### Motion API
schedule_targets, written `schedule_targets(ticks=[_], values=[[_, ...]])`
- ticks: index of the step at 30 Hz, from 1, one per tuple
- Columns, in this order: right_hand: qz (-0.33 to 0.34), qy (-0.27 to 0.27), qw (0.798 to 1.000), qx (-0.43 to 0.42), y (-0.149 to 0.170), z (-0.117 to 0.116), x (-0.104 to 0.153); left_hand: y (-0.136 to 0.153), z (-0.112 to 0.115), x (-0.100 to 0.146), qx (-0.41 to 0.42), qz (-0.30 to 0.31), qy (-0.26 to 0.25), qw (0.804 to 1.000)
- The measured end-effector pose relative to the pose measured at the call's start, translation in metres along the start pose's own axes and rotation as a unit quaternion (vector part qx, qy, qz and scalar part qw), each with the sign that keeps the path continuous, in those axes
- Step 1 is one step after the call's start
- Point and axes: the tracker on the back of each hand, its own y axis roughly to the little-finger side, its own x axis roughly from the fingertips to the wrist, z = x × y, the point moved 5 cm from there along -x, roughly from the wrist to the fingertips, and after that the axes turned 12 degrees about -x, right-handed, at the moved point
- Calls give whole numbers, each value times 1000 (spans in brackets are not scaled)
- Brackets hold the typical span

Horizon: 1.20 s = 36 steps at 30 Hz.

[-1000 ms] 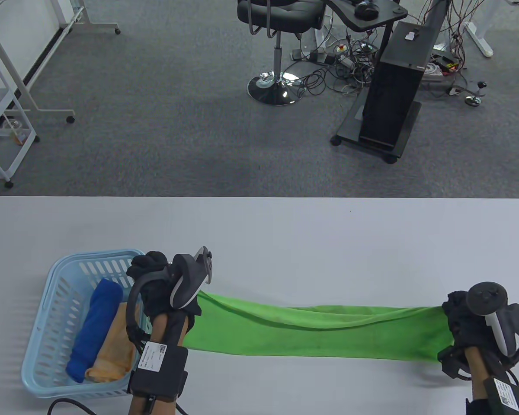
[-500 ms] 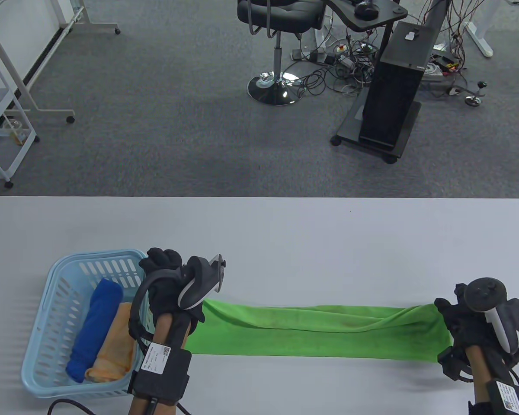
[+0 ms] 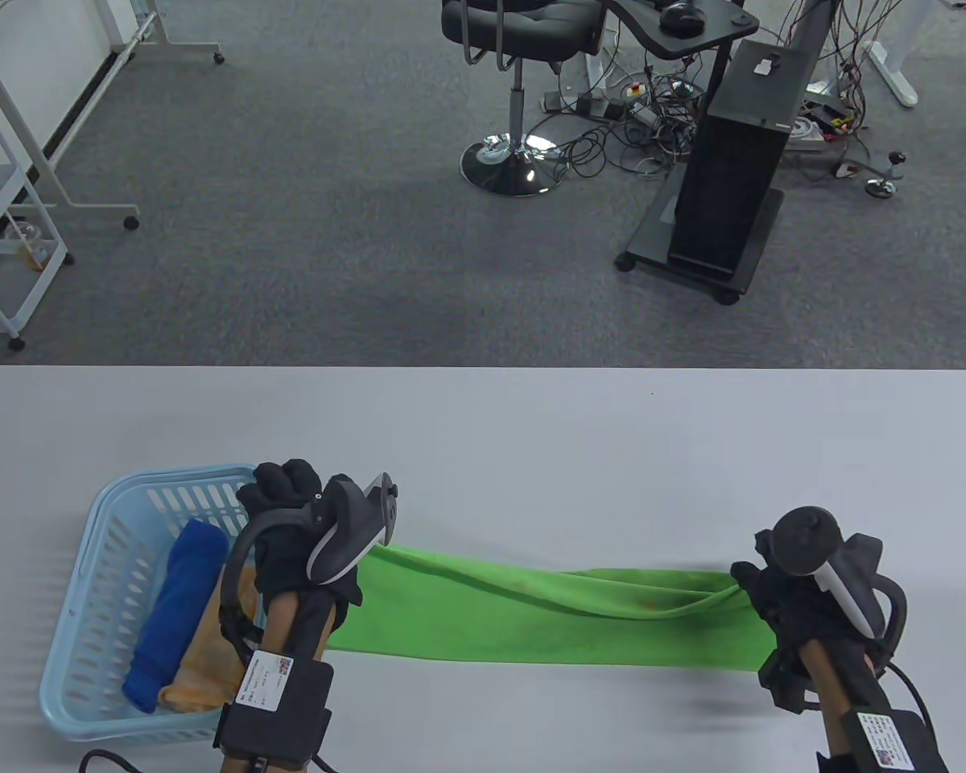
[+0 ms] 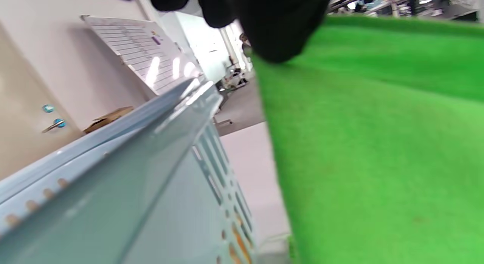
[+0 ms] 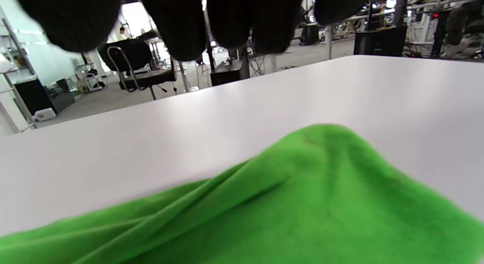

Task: Roll rectangular towel into towel roll

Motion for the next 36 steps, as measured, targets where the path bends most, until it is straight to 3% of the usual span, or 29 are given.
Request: schedule_targets(ticks=[9, 15, 18, 20, 27, 36], values=[[33, -29, 998, 44, -28, -34, 10, -6, -3, -9, -9, -19, -38, 999], [45, -41, 997, 43, -39, -39, 11, -1, 6, -12, -19, -30, 0, 999], [48, -46, 997, 47, -41, -45, 12, -14, 8, -10, -21, 22, -2, 1000], [51, -47, 996, 56, -42, -48, 13, -19, 4, -11, -5, 36, -39, 999], [60, -48, 995, 68, -48, -59, 17, -22, -7, -20, -48, 24, -24, 998], [69, -55, 994, 71, -55, -65, 17, -7, -8, -26, 11, 2, 4, 1000]])
